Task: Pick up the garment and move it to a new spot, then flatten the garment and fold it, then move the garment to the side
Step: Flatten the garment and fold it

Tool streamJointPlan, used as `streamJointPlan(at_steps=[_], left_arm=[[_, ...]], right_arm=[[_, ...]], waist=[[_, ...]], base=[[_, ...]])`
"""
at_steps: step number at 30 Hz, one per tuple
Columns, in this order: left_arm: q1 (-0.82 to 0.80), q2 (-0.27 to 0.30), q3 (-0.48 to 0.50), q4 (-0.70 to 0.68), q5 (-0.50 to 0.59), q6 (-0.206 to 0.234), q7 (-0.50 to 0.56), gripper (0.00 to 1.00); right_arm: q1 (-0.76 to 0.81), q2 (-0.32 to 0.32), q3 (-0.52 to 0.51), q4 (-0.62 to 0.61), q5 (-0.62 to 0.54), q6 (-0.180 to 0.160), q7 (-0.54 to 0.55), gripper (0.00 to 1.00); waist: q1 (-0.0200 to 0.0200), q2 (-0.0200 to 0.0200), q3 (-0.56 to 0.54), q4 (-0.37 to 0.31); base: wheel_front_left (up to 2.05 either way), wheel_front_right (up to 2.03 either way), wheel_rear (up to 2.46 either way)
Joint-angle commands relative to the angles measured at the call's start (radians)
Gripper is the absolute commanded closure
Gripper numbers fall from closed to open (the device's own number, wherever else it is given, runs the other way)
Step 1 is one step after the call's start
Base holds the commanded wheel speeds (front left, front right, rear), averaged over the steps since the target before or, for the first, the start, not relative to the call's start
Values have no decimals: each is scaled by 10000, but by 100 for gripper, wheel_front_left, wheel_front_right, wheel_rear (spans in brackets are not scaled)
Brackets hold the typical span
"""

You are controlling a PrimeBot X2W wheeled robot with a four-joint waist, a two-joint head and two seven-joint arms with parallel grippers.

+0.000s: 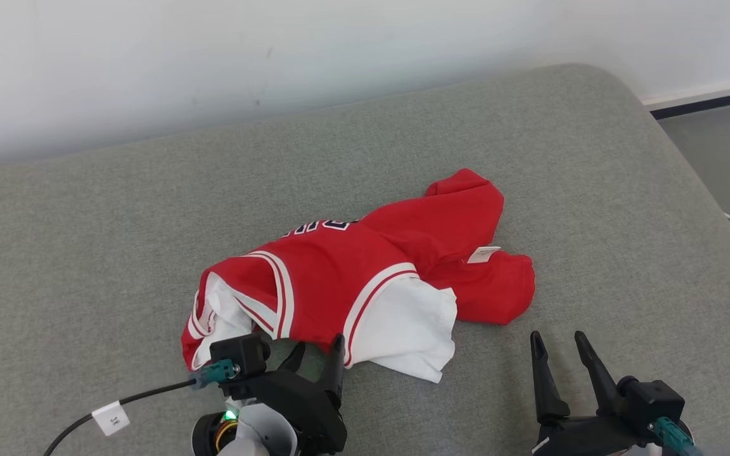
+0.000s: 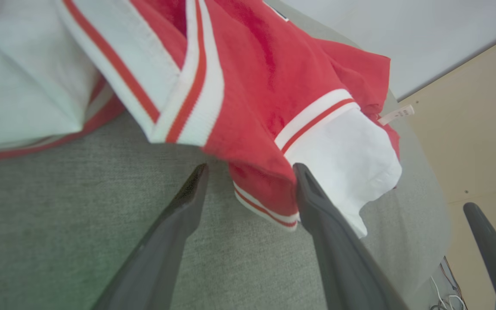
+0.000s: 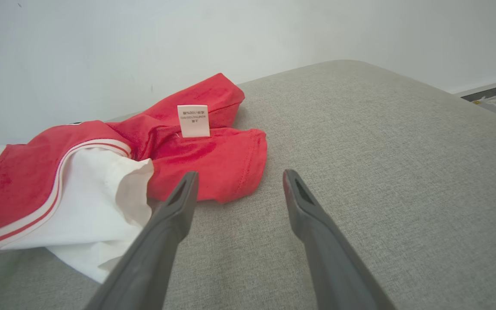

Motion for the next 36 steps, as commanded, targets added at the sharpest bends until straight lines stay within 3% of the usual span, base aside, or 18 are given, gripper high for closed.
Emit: streamJointPlan(at_steps=[1, 2, 9, 15, 22, 31, 32, 33, 36], left_arm=[[-177, -26, 39, 152, -17, -45, -78, 82], [-227, -30, 101, 245, -61, -67, -148, 100], [-176, 352, 717, 256, -301, 13, -622, 100], [507, 1101, 1535, -1003, -797, 277, -486, 100], [1356, 2009, 2370, -2889, -1229, 889, -85, 100], [1716, 2690, 2349, -3186, -439, 1614, -108, 100], [1584, 2708, 2322, -3082, -235, 1671, -326, 84], [1451, 2689, 2279, -2920, -61, 1672, -542, 0], [1265, 2576, 2043, -2449, 440, 1765, -1037, 0]], right_arm=[[-43, 28, -30, -32, 69, -22, -5, 0], [-32, 28, -44, -47, 78, -22, -5, 0], [51, 28, -242, -144, 85, -22, -5, 0], [54, 26, -345, -146, 11, -22, -5, 0], [-49, 25, -312, -201, -48, -22, -5, 0], [-113, 26, -323, -219, -59, -22, -5, 0], [-125, 26, -316, -224, -54, -22, -5, 0], [-138, 26, -310, -224, -49, -22, -5, 0], [-174, 26, -287, -221, -42, -22, -5, 0]], waist=[[0, -1, 84, -96], [0, -1, 99, -98], [0, -1, 178, 246], [0, -1, 191, 768], [0, -1, 244, 1112], [0, -1, 356, 1142], [0, -1, 375, 1133], [0, -1, 389, 1125], [0, -1, 391, 1094]], base=[[0, 0, 0], [0, 0, 0], [0, 0, 0], [0, 0, 0], [0, 0, 0], [0, 0, 0], [0, 0, 0], [0, 0, 0], [0, 0, 0]])
